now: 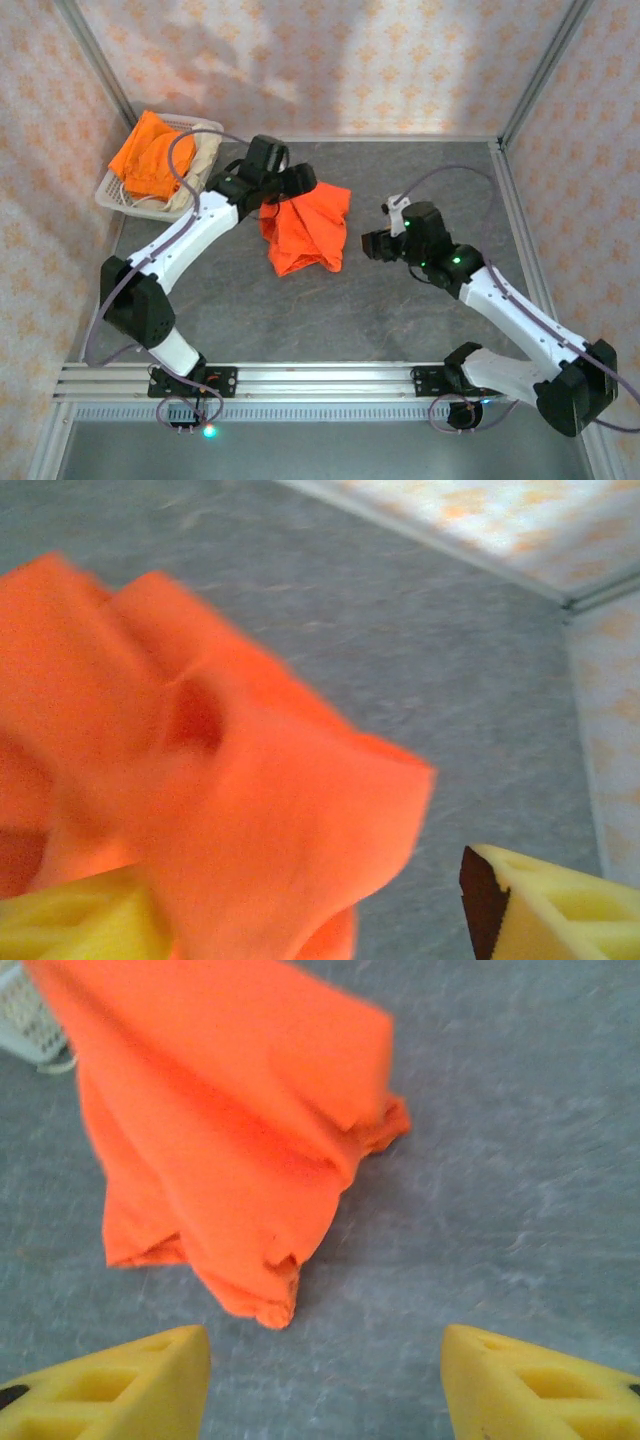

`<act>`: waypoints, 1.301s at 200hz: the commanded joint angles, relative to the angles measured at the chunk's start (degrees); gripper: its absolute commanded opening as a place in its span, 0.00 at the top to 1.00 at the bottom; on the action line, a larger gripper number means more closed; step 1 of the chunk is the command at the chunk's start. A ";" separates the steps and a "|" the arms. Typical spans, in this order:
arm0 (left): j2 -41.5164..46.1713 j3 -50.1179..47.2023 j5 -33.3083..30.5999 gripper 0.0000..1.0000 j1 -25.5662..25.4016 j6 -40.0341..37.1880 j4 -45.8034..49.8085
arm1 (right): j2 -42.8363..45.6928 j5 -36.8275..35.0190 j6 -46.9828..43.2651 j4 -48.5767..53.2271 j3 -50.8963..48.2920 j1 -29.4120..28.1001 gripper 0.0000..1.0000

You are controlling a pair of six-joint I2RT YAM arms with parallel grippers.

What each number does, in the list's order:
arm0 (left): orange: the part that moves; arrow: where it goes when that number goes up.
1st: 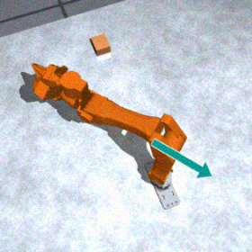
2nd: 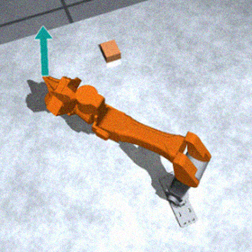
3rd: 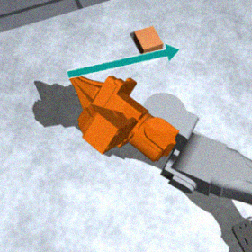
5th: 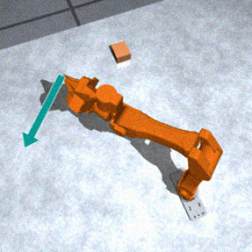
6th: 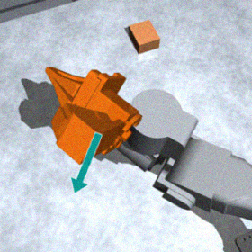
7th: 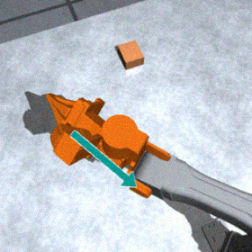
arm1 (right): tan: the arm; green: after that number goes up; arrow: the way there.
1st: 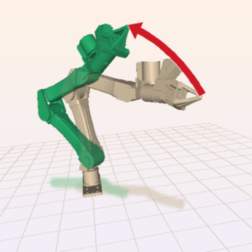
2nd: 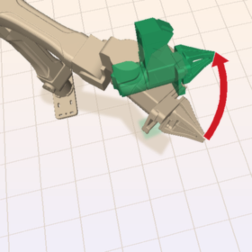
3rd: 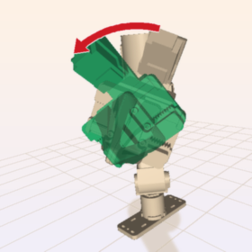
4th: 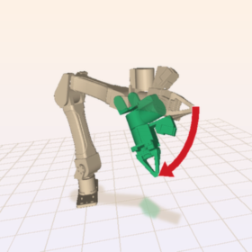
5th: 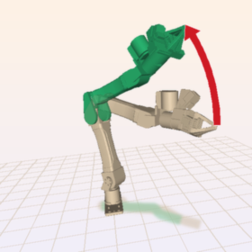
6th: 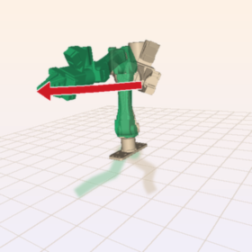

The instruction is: Fold and stack the shorts

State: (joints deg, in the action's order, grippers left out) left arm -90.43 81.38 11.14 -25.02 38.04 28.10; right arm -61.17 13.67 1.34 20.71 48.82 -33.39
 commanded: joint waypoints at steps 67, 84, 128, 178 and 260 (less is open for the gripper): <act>18.51 -25.63 -1.17 0.21 1.84 -2.70 -3.24 | -4.04 -2.07 8.76 -6.77 -1.95 -3.34 0.38; 16.43 -28.96 4.22 0.23 2.20 -5.20 -7.82 | -4.20 -1.99 9.60 -6.93 -2.31 -3.83 0.38; 7.19 -26.63 4.74 0.37 3.86 -11.43 -8.02 | -4.31 -2.67 10.80 -6.94 -3.37 -4.89 0.38; 0.42 -24.11 8.11 0.48 4.39 -10.38 -11.08 | -4.68 -3.12 11.63 -7.13 -4.17 -5.11 0.39; -0.23 -19.56 8.58 1.00 4.62 -9.10 -10.29 | -9.32 -5.04 15.66 -10.58 -5.47 -9.47 0.39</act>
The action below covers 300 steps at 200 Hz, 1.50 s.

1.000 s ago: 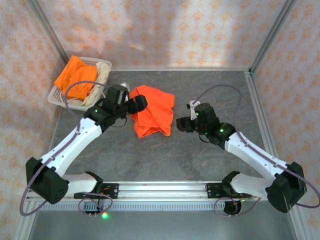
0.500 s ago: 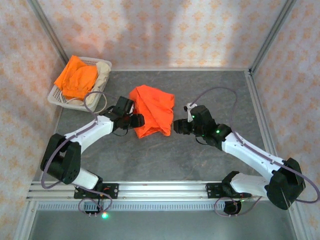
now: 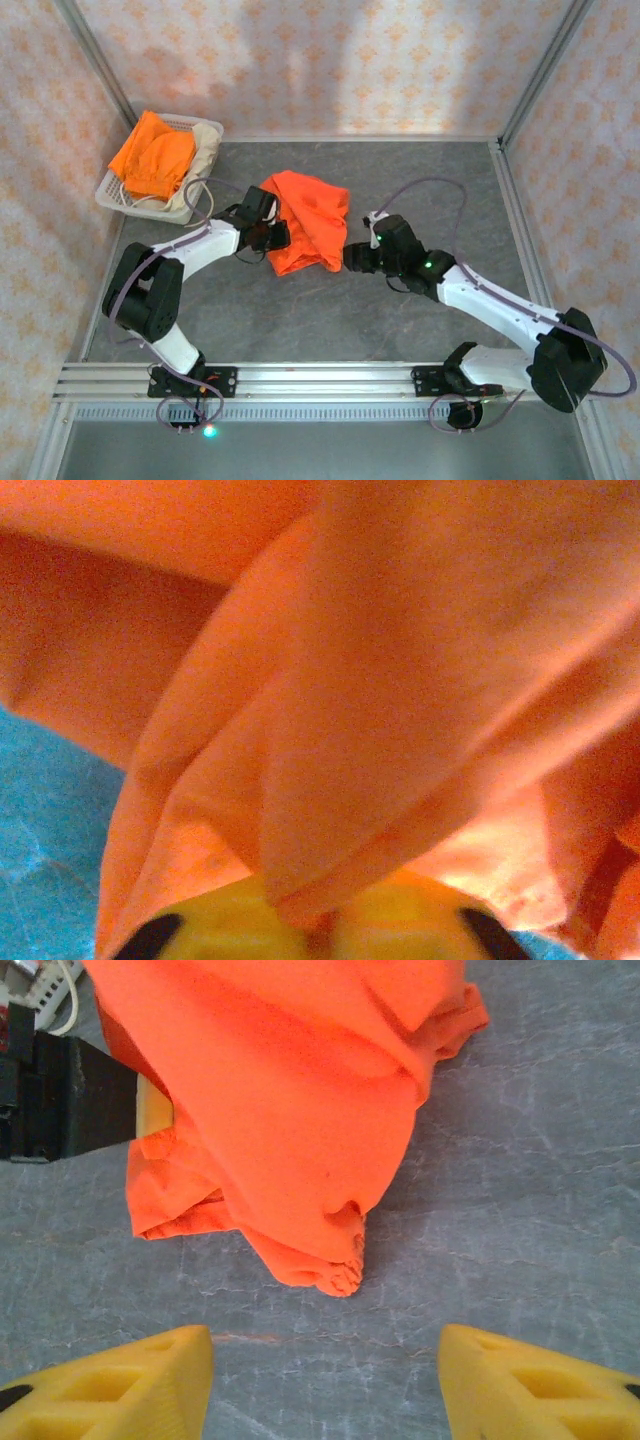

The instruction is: Fold and stack the shorts

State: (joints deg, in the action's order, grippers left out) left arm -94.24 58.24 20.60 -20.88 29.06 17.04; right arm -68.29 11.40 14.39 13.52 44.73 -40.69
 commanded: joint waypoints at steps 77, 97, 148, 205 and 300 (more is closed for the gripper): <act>7.25 5.64 -1.65 1.00 2.18 -0.29 4.30 | -16.75 -10.16 11.51 -21.83 -5.48 -8.27 0.34; 7.05 5.08 -1.37 1.00 2.23 0.04 3.45 | -19.87 -13.52 11.41 -23.87 -5.26 -8.27 0.40; 7.05 5.04 -1.59 1.00 2.37 -0.41 3.62 | -27.13 -15.81 9.73 -26.24 -2.13 -8.27 0.53; 7.31 4.70 -1.97 1.00 2.93 -0.49 3.80 | -30.08 -17.03 8.82 -28.02 -0.02 -8.26 0.74; 14.78 24.53 -9.71 1.00 11.32 -8.65 19.19 | -6.85 -20.44 -13.60 2.48 14.57 -7.65 1.00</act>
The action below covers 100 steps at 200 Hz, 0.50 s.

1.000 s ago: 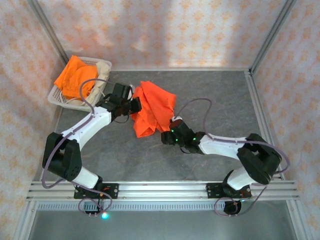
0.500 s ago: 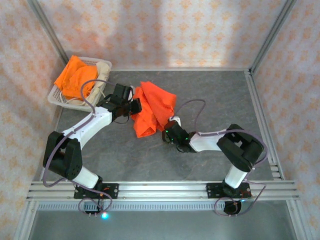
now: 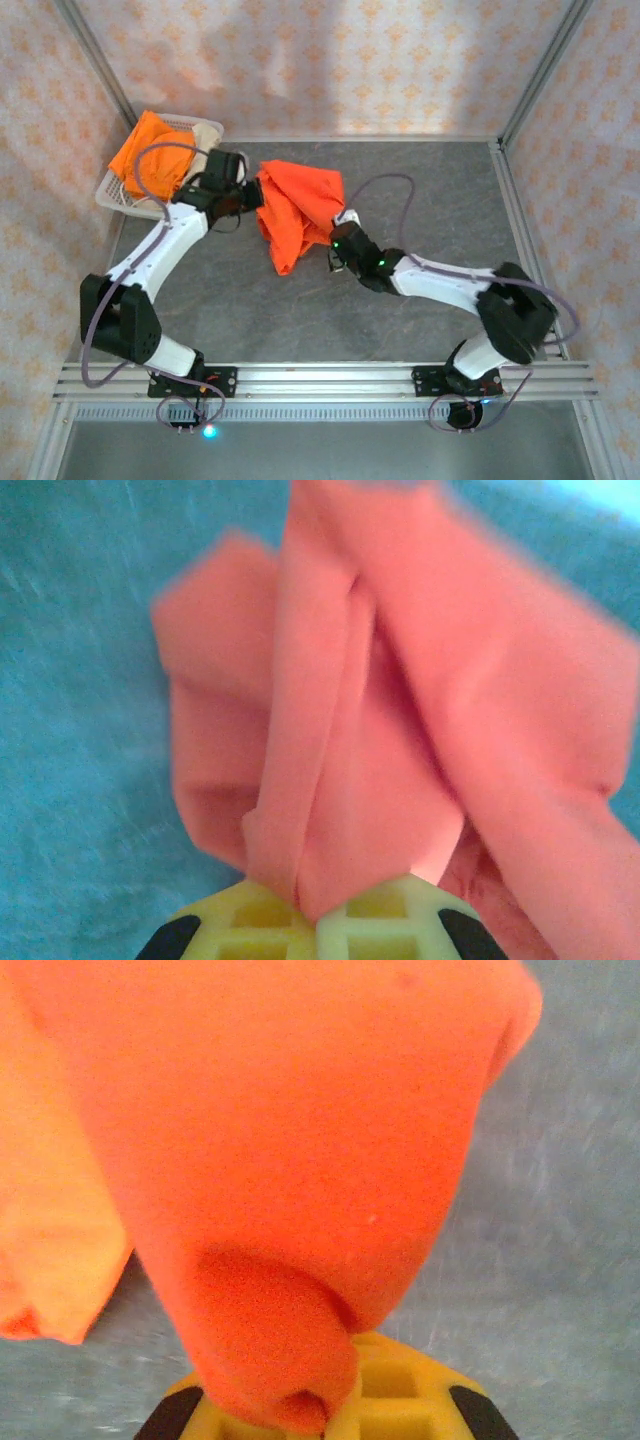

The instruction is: Fold and stack the shorts

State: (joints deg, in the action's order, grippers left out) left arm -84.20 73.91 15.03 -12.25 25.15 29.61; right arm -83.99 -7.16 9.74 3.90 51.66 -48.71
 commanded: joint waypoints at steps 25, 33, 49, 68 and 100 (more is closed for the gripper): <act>4.85 18.09 -4.43 1.00 5.56 -6.72 10.87 | 14.15 0.28 -13.05 20.41 16.49 0.67 1.00; 4.50 21.22 -4.55 1.00 6.14 -7.40 12.14 | 14.99 1.13 -13.94 22.69 19.54 0.87 1.00; 3.73 27.77 -5.49 1.00 6.89 -8.48 14.88 | 15.69 3.24 -15.20 26.81 25.76 1.07 1.00; 2.71 35.22 -6.91 1.00 7.39 -9.61 17.20 | 15.72 6.85 -15.45 30.92 32.97 1.07 1.00; 0.27 48.34 -8.86 1.00 7.75 -11.01 21.50 | 15.86 12.33 -13.92 34.44 42.25 1.06 1.00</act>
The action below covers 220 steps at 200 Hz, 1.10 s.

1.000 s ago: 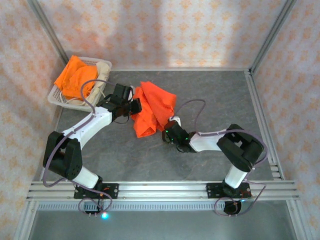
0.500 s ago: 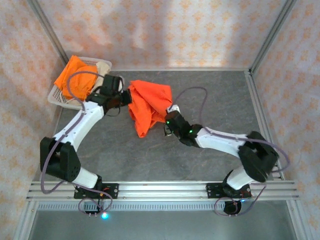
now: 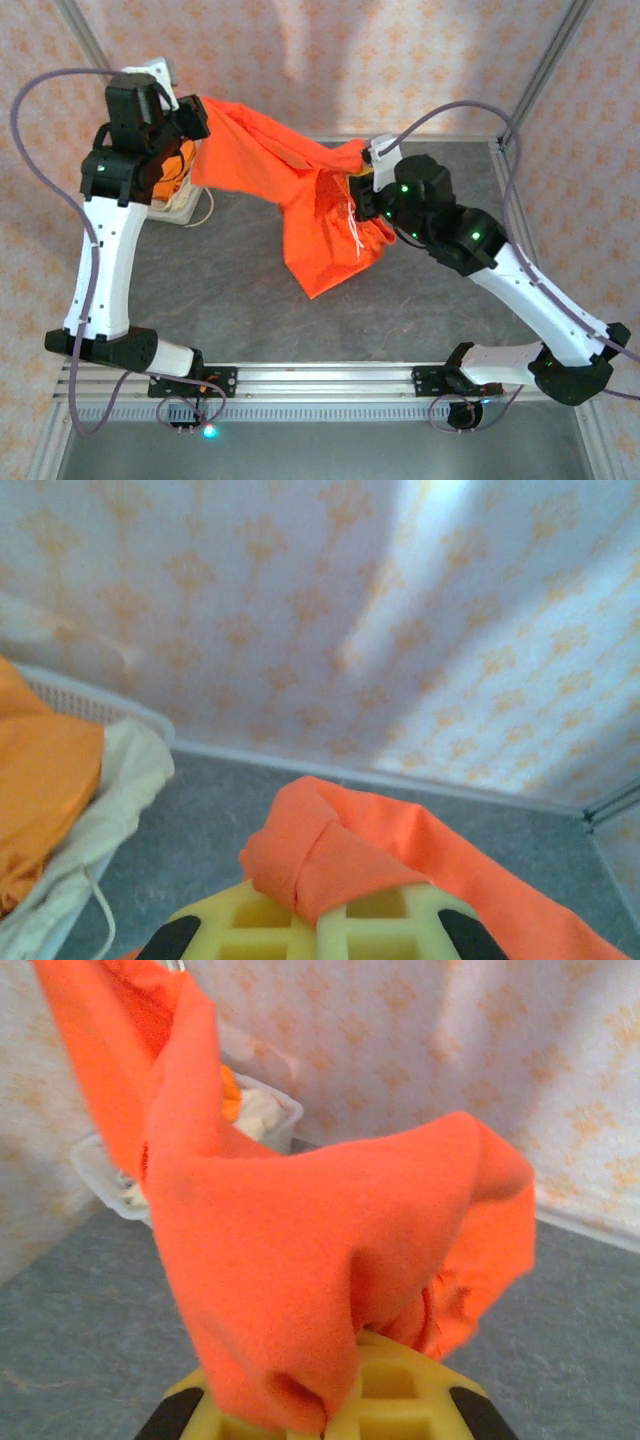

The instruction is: Fold and stack the shorts

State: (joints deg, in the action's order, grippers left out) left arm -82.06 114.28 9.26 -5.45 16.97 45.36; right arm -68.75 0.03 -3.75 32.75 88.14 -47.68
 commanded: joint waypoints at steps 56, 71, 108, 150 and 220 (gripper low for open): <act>-7.91 33.07 -5.91 1.00 1.59 -3.44 11.16 | 4.11 15.43 4.09 1.79 11.94 -0.18 1.00; -9.13 37.74 -7.28 1.00 2.30 -2.90 11.03 | 2.53 18.18 5.40 0.82 14.84 -0.72 1.00; -8.31 39.97 -9.12 1.00 5.22 -1.26 6.63 | -2.36 22.97 8.22 0.15 22.40 -1.84 1.00; -9.46 41.92 -6.81 1.00 5.45 2.61 -0.41 | 0.89 10.40 7.83 1.09 18.83 -1.97 1.00; -26.11 41.05 1.86 1.00 -0.83 3.12 0.17 | 5.32 -13.98 7.07 12.27 0.68 7.61 1.00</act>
State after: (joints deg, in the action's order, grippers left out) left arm -100.79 156.64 8.78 -2.39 22.15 45.06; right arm -64.12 -6.46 1.43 40.66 95.70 -46.54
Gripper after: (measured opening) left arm 0.040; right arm 0.041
